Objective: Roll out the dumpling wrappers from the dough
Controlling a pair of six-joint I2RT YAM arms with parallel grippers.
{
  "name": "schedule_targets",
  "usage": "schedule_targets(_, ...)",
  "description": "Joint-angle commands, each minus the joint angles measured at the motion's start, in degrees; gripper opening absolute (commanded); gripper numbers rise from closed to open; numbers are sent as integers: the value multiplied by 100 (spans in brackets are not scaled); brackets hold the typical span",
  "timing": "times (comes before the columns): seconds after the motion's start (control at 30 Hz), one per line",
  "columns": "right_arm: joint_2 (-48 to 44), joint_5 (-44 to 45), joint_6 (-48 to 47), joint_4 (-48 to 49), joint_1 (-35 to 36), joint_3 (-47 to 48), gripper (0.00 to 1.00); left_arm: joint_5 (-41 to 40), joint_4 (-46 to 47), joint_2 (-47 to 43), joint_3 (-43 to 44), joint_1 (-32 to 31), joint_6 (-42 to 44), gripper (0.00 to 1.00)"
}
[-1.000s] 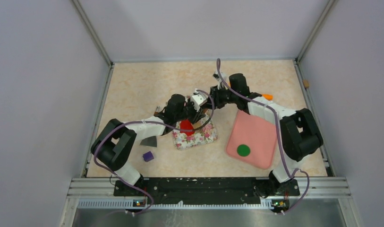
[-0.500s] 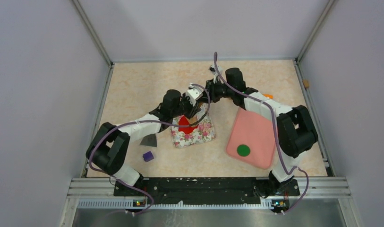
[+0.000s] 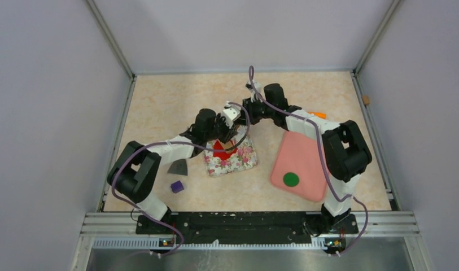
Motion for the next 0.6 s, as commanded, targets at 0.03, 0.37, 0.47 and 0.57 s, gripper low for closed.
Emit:
schedule_targets(0.03,70,140,-609,-985,158,187,0,-332,663,417,-85,185,-437,0)
schedule_targets(0.37,33,547,-1004,-1267,129,-67,0,-128,1022,1067,-86,88,-810,0)
schedule_targets(0.47,28,598,-1085,-1330,81,-68,0,-2,1047,1193,39,75,-849,0)
schedule_targets(0.57,-20,629,-1137,-1378,29,-51,0,122,1043,1263,201,45,-860,0)
